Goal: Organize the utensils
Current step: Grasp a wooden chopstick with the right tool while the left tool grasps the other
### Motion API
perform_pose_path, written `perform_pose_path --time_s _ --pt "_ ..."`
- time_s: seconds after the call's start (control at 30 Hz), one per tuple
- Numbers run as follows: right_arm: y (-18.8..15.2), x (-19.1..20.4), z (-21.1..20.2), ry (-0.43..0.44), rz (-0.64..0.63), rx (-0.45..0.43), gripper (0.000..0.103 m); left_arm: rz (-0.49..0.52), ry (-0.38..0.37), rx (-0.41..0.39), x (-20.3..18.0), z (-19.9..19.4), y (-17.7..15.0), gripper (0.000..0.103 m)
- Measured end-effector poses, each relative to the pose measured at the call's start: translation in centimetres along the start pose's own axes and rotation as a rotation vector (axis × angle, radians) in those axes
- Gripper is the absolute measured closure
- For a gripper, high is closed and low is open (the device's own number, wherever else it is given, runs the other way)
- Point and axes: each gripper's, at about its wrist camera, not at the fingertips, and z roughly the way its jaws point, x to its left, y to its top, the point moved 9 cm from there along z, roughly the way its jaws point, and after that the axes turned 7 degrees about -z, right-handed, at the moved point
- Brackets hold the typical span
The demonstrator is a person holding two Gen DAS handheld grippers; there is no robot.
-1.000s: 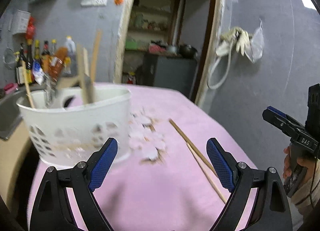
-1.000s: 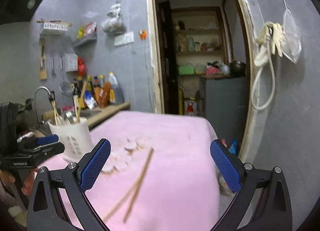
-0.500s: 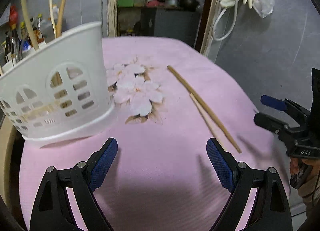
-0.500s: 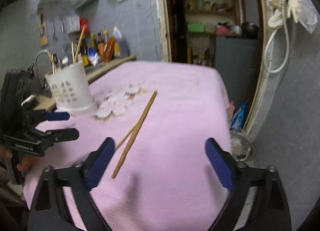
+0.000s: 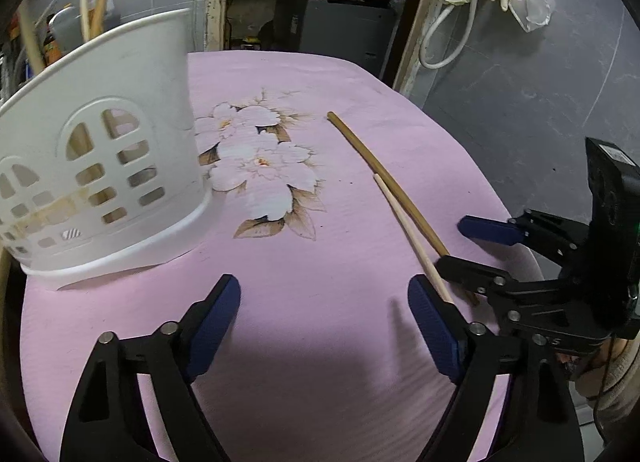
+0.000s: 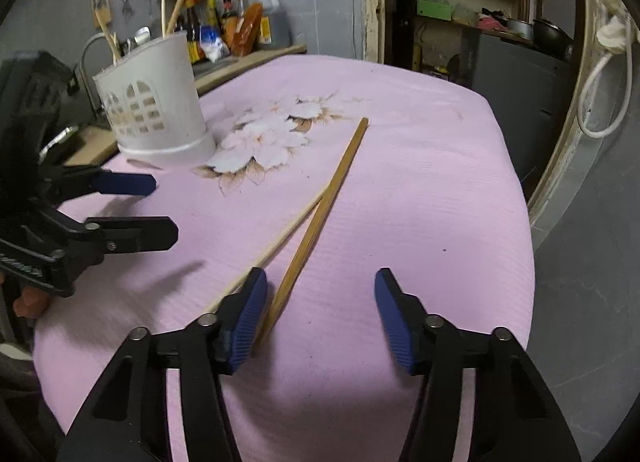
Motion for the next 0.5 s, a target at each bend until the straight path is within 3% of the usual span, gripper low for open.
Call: perform_pose_path --time_s 0.2,0.37,0.5 --pt "0.0 -0.8 0.1 -0.034 0.004 0.008 0.075 0.005 -0.066 0.045 -1.8 0.9 0.4 0.039" --pt "-0.4 -1.9 -0.3 -0.054 0.019 0.009 0.094 -0.066 -0.127 0.155 -3.6 2.6 0.7 0.053" --pt "-0.9 -2.5 -0.9 -0.086 0.013 0.007 0.098 -0.056 -0.161 0.183 -4.8 3.4 1.6 0.062"
